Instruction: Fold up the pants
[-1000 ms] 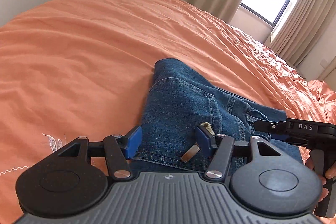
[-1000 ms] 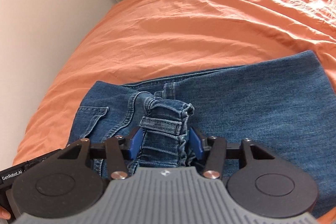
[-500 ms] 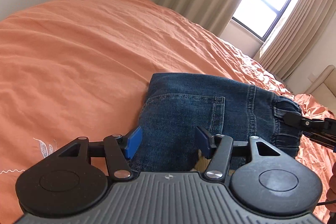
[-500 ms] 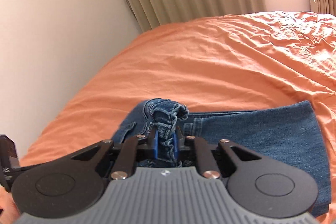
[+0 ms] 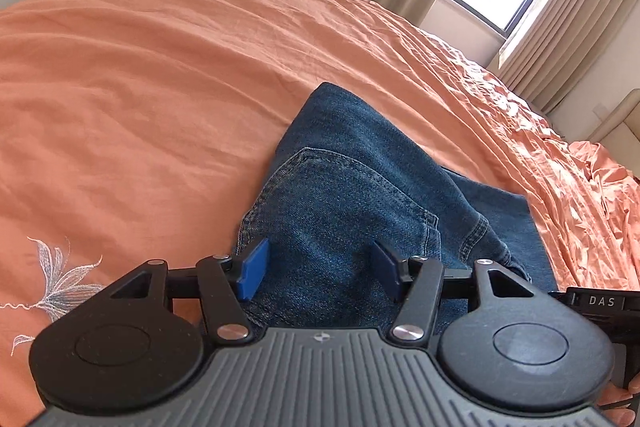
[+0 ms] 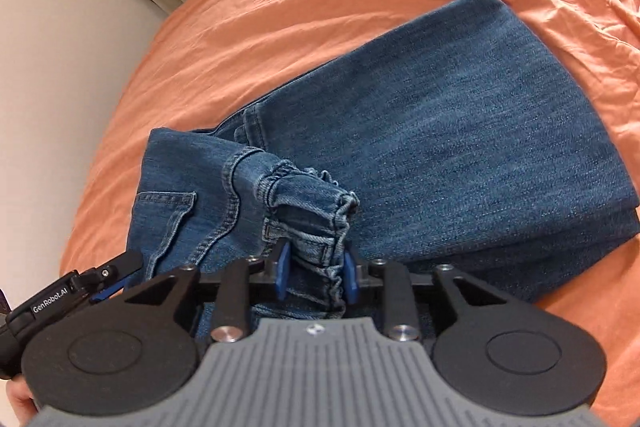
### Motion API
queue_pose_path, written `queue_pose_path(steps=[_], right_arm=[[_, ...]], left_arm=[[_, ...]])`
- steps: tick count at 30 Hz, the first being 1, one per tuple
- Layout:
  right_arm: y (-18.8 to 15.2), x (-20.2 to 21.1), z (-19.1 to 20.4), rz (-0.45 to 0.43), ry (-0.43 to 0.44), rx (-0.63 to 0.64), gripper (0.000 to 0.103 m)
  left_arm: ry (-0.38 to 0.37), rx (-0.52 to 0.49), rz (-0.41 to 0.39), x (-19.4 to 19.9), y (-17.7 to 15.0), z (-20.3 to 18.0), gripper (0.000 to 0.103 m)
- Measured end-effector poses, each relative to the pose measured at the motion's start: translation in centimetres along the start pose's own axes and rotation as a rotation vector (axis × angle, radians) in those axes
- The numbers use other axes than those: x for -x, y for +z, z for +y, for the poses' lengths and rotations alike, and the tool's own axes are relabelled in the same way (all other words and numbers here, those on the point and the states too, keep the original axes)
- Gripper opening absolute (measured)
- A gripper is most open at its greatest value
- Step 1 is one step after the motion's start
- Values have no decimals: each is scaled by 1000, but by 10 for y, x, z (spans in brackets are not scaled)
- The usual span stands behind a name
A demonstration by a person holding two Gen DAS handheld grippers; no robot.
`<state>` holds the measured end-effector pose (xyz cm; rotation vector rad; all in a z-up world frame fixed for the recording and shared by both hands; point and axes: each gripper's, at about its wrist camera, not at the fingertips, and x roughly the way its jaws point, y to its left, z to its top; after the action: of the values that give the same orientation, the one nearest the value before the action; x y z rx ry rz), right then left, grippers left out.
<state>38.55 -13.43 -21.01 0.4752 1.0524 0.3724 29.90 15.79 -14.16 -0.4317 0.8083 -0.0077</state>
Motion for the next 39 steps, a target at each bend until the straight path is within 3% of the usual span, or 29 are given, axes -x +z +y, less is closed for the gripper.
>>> queue_pose_path(steps=[7, 9, 11, 12, 16, 23, 33, 36, 39], right_arm=[[5, -24, -14, 76, 106, -109, 57], [5, -33, -13, 80, 103, -117, 56], [6, -37, -7, 76, 95, -93, 49], [6, -37, -4, 77, 113, -89, 34], [7, -31, 7, 54, 105, -42, 21], [10, 3, 40, -15, 91, 95, 16], [77, 63, 113, -57, 87, 252, 15], [96, 89, 118, -112, 88, 295, 15], [112, 95, 95, -115, 28, 266, 15]], left_arm=[[-22, 24, 3, -4, 3, 3, 67], [-30, 36, 3, -5, 2, 4, 67], [-31, 39, 5, -7, 2, 4, 67], [-32, 39, 6, -7, 2, 4, 67], [-27, 50, 4, -9, 1, 3, 67], [-20, 71, -36, 5, 2, 5, 67], [-8, 69, -154, 41, 36, -12, 67], [-23, 59, -178, 47, 44, -20, 67], [-31, 50, -171, 43, 46, -27, 67]])
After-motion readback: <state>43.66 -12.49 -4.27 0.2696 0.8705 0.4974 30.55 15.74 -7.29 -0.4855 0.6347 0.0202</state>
